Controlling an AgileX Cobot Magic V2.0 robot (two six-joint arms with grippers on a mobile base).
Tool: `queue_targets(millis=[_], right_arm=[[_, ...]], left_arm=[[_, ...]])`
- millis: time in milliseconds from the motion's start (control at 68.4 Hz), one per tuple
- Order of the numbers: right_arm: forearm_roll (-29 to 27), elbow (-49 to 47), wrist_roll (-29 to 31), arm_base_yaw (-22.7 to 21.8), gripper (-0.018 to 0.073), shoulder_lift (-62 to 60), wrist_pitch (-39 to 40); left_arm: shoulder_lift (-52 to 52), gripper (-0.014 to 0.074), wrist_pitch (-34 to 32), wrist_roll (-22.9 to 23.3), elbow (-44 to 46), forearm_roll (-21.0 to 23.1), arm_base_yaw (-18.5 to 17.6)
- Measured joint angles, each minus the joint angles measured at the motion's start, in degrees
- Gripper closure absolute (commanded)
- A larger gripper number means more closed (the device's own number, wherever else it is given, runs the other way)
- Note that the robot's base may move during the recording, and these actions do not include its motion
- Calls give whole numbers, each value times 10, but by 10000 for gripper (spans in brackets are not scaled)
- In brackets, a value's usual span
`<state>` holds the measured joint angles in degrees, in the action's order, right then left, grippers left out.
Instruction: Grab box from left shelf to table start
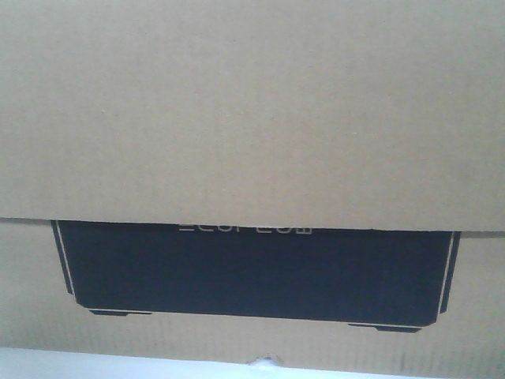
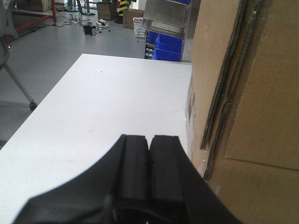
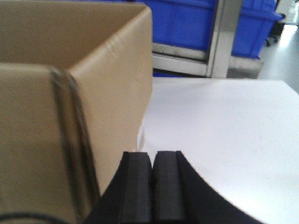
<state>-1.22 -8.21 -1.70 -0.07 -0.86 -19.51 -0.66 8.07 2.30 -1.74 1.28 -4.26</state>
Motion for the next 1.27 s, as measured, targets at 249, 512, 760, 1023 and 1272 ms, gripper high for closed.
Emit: queue_targets(millis=[249,512,760,1023,1272], right_arm=[[1,97,-19,-22,502,0,103],[1,99,-20,-22,502,0,118],[1,99,-20,-22,502,0,118],[1,99,-20,-22,502,0,118],[1,99,-21,-22,502,0,118]], left_arm=[[0,688,-1,0,0,0,0],[0,688,-1,0,0,0,0],[0,688,-1,0,0,0,0],[0,688,-1,0,0,0,0],[0,688,-1,0,0,0,0]])
